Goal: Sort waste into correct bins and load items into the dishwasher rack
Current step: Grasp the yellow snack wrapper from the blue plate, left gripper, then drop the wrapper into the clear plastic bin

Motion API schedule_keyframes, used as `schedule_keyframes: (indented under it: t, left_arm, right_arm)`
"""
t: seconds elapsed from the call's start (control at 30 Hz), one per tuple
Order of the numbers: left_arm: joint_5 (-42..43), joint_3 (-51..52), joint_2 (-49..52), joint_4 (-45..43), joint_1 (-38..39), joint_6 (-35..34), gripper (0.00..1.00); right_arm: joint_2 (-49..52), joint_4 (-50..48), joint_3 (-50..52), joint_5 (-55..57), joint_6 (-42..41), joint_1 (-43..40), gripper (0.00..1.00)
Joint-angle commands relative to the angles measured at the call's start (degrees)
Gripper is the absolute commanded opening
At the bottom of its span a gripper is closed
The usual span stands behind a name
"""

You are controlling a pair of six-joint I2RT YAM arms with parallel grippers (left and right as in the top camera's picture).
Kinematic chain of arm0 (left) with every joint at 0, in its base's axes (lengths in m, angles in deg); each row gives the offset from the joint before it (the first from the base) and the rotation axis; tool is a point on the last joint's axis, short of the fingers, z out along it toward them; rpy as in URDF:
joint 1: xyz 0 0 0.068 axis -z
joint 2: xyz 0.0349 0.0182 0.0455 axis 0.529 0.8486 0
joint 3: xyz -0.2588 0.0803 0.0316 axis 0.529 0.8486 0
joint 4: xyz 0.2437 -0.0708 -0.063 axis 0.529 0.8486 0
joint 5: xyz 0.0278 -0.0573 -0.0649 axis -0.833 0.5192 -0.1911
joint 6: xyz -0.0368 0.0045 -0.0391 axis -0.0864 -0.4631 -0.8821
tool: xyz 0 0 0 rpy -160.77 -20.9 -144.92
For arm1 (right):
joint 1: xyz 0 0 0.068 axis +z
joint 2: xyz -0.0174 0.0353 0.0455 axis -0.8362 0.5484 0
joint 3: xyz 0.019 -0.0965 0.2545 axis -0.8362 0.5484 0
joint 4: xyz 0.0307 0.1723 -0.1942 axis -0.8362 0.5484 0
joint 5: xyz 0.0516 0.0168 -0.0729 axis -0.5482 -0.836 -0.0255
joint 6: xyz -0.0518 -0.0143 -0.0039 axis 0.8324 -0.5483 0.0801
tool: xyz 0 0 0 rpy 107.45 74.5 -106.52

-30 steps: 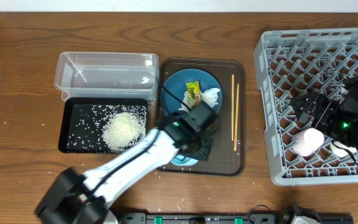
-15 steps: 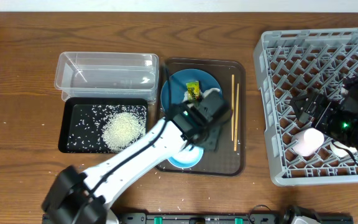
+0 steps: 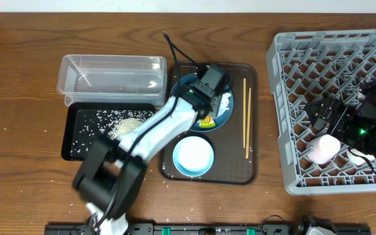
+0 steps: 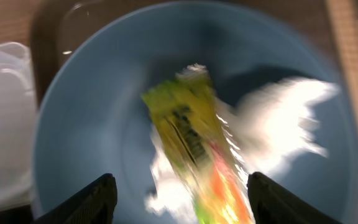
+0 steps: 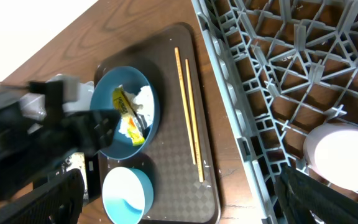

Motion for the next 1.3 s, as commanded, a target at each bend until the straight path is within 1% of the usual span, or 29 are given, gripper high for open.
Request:
schedule_keyframes:
  t: [0.0,0.03,0.07,0.1,0.13,0.2,0.23,0.3,0.33,0.4,0.5,0.63,0.67,0.7,0.83,0.9,1.07,1.2,1.23,1.27]
  left_arm:
    - [1.4,0.2,3.7,-2.3,-1.9,2.0,0.70]
    - [2.5,0.2,4.5,-3.1,-2.1,2.0,0.70]
    - [3.7,0.2,5.1,-3.6,-2.3,2.0,0.67]
    - [4.9,0.2,5.4,-3.8,-2.4,2.0,0.57]
    - [5.7,0.2,5.4,-3.8,-2.4,2.0,0.53]
    - [7.8,0.2,5.3,-3.8,-2.4,2.0,0.38]
    - [8.9,0.1,5.0,-3.7,-2.4,2.0,0.29]
    - [9.6,0.1,4.0,-3.2,-2.4,2.0,0.19]
    - [9.7,0.1,3.2,-2.7,-2.4,2.0,0.15]
    - [10.1,0.0,1.4,-1.6,-2.4,1.9,0.13]
    - [10.1,0.0,-2.7,0.2,-2.4,2.0,0.07]
    - [9.4,0.0,-8.4,2.8,-2.5,2.0,0.06]
    - [7.6,0.0,-9.9,3.4,-2.6,2.0,0.06]
    - [5.5,0.0,-10.9,3.8,-2.6,2.0,0.06]
    - [-7.5,0.0,-13.0,4.2,-3.4,3.1,0.06]
    - [-11.3,0.0,-13.0,4.2,-4.8,3.3,0.06]
    - [-11.2,0.0,-12.3,2.1,-10.5,3.4,0.06]
    - [-10.9,0.0,-12.3,-0.9,-16.4,-0.5,0.06]
    - [-9.6,0.0,-12.1,-2.4,-18.3,-0.8,0.06]
    - [-8.2,0.0,-11.9,-3.8,-19.7,-0.8,0.09]
  right_arm:
    - [0.1,0.3,-0.2,0.0,0.7,0.7,0.96]
    - [0.1,0.4,-0.2,0.0,0.7,0.7,0.97]
    - [0.1,0.4,-0.2,0.0,0.7,0.7,0.97]
    - [0.1,0.4,-0.2,0.0,0.7,0.7,0.97]
    - [0.1,0.5,-0.2,0.0,0.7,0.7,0.97]
    - [0.1,0.6,-0.2,0.0,0.7,0.7,0.97]
    - [0.1,0.6,-0.2,0.0,0.7,0.7,0.97]
    - [0.1,0.7,-0.2,0.0,0.7,0.7,0.96]
    - [0.1,0.7,-0.2,0.0,0.7,0.7,0.97]
    - [0.1,0.8,-0.2,0.0,0.7,0.7,0.97]
    - [0.1,1.0,-0.2,0.0,0.7,0.7,0.97]
    - [0.1,1.2,-0.2,0.0,0.7,0.7,0.97]
    - [0.1,1.3,-0.2,0.0,0.7,0.7,0.97]
    - [0.1,1.3,-0.2,0.0,0.7,0.7,0.97]
    - [0.1,1.3,-0.2,0.0,0.7,0.7,0.97]
    - [0.1,1.3,-0.2,0.0,0.7,0.7,0.97]
    - [0.1,1.2,-0.2,0.0,0.7,0.7,0.97]
    - [0.1,1.2,-0.2,0.0,0.7,0.7,0.97]
    - [0.1,1.2,-0.2,0.0,0.7,0.7,0.97]
    - [0.1,1.2,-0.2,0.0,0.7,0.7,0.97]
